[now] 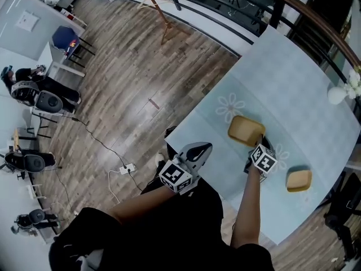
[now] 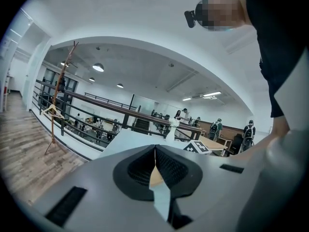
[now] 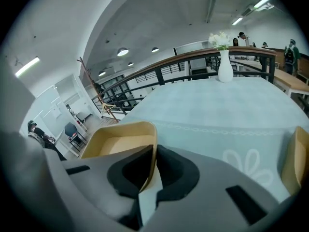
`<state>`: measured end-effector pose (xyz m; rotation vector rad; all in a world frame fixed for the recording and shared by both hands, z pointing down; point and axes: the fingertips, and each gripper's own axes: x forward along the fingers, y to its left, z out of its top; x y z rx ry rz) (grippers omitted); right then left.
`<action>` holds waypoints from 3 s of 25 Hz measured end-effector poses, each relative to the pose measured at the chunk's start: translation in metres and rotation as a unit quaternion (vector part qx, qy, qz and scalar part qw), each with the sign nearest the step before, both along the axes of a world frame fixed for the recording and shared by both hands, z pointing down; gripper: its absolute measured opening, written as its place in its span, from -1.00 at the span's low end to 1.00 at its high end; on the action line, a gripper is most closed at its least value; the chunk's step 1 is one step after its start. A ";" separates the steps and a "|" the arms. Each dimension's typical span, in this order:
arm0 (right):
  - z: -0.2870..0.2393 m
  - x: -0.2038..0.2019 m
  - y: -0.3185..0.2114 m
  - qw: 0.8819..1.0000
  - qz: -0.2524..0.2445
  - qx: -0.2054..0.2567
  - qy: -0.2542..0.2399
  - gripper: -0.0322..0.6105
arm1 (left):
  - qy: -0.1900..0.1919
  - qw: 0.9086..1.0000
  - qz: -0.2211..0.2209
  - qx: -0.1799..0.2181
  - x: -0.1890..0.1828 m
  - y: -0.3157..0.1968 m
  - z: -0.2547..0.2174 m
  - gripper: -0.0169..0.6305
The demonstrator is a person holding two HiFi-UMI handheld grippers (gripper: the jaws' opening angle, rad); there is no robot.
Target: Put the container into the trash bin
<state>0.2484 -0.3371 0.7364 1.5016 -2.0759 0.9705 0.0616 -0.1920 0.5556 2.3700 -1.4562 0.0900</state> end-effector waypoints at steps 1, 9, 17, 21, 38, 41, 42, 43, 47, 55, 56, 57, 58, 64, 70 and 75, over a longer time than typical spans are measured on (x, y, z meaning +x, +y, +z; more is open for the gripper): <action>-0.002 -0.003 0.010 1.000 0.004 0.001 0.001 -0.77 | 0.003 1.000 0.005 0.003 -0.005 0.003 0.000 -0.91; -0.013 -0.059 0.091 0.998 0.042 -0.005 0.038 -0.77 | 0.021 0.998 0.049 0.010 -0.081 0.034 0.006 -0.91; -0.038 -0.164 0.164 0.994 0.088 -0.006 0.069 -0.77 | 0.033 0.998 0.055 0.019 -0.243 0.069 0.005 -0.91; -0.050 -0.215 0.186 0.991 0.101 0.002 0.083 -0.77 | 0.042 0.996 0.076 0.030 -0.300 0.079 0.006 -0.91; -0.068 -0.336 0.308 0.989 0.147 -0.006 0.028 -0.77 | 0.025 0.991 0.116 0.062 -0.385 0.161 -0.017 -0.91; -0.060 -0.342 0.340 0.987 0.157 -0.011 0.012 -0.77 | 0.016 0.992 0.119 0.050 -0.385 0.187 -0.010 -0.91; -0.057 -0.343 0.352 0.987 0.163 -0.013 0.008 -0.77 | 0.013 0.992 0.120 0.043 -0.385 0.195 -0.006 -0.91; -0.054 -0.342 0.364 0.986 0.169 -0.015 0.004 -0.77 | 0.010 0.992 0.123 0.035 -0.384 0.203 -0.003 -0.91; -0.037 -0.334 0.409 0.980 0.197 -0.024 -0.009 -0.77 | 0.003 0.989 0.145 0.015 -0.372 0.230 0.000 -0.91; -0.015 -0.336 0.465 0.968 0.249 -0.044 -0.014 -0.77 | -0.022 0.980 0.195 0.014 -0.355 0.248 0.002 -0.91; -0.012 -0.340 0.469 0.965 0.258 -0.049 -0.018 -0.77 | -0.023 0.978 0.205 0.013 -0.355 0.247 0.004 -0.91; -0.009 -0.345 0.473 0.961 0.270 -0.055 -0.023 -0.77 | -0.024 0.976 0.216 0.013 -0.354 0.245 0.006 -0.91; -0.006 -0.350 0.475 0.957 0.282 -0.061 -0.028 -0.77 | -0.024 0.974 0.227 0.012 -0.354 0.241 0.009 -0.91; 0.017 -0.399 0.466 0.936 0.333 -0.103 -0.043 -0.77 | -0.024 0.956 0.292 0.003 -0.375 0.203 0.019 -0.91; 0.048 -0.440 0.443 0.911 0.388 -0.127 -0.053 -0.77 | -0.027 0.937 0.347 -0.014 -0.404 0.163 0.038 -0.91; 0.097 -0.451 0.431 0.890 0.427 -0.150 -0.062 -0.77 | -0.015 0.929 0.368 -0.030 -0.412 0.145 0.062 -0.91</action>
